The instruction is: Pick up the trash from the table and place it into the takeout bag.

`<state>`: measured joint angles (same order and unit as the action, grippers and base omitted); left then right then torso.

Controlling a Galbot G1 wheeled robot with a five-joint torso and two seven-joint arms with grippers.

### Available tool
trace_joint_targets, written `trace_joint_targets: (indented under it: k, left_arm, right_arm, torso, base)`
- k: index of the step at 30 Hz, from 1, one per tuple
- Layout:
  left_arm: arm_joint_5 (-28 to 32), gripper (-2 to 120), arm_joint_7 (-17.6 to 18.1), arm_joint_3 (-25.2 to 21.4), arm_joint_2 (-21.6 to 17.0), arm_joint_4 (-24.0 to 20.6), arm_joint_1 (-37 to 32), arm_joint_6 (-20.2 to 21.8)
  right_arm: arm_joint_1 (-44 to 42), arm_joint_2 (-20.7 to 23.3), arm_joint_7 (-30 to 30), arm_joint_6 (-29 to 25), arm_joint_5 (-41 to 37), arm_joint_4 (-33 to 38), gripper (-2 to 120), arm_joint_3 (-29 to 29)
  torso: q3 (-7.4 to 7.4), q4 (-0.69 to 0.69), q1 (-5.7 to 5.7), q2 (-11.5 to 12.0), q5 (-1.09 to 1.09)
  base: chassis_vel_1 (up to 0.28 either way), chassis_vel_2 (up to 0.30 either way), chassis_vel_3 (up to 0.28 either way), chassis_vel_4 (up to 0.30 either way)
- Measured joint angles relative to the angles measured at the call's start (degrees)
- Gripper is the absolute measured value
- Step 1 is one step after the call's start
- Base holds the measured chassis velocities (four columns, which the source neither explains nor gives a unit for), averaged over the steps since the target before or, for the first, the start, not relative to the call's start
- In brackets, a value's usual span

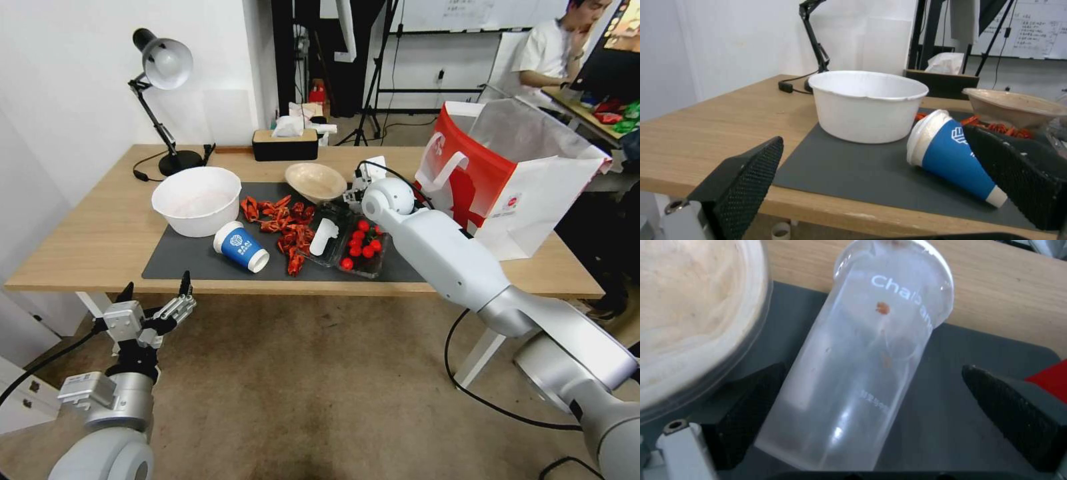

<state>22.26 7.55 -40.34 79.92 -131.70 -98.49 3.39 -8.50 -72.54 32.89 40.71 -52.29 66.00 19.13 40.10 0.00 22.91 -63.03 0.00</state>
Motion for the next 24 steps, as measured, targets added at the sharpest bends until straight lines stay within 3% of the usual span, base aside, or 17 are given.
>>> trace_joint_targets:
  k: [15, 24]
  left_arm:
    - [0.15, 100, 0.02, -0.14, -0.03, -0.06, 0.03, -0.11]
    - [0.23, 100, 0.39, -0.19, -0.06, -0.17, 0.14, -0.16]
  right_arm:
    - [1.23, -0.83, -0.55, 0.53, 0.01, -2.86, 100, 0.49]
    - [0.75, -0.69, 0.18, 0.95, -2.32, -2.95, 75, -0.05]
  torso:
    - [0.0, 0.0, 0.0, 0.0, 0.0]
    - [0.0, 0.0, 0.0, 0.0, 0.0]
  base:
    - [0.0, 0.0, 0.0, 0.0]
    - [0.0, 0.0, 0.0, 0.0]
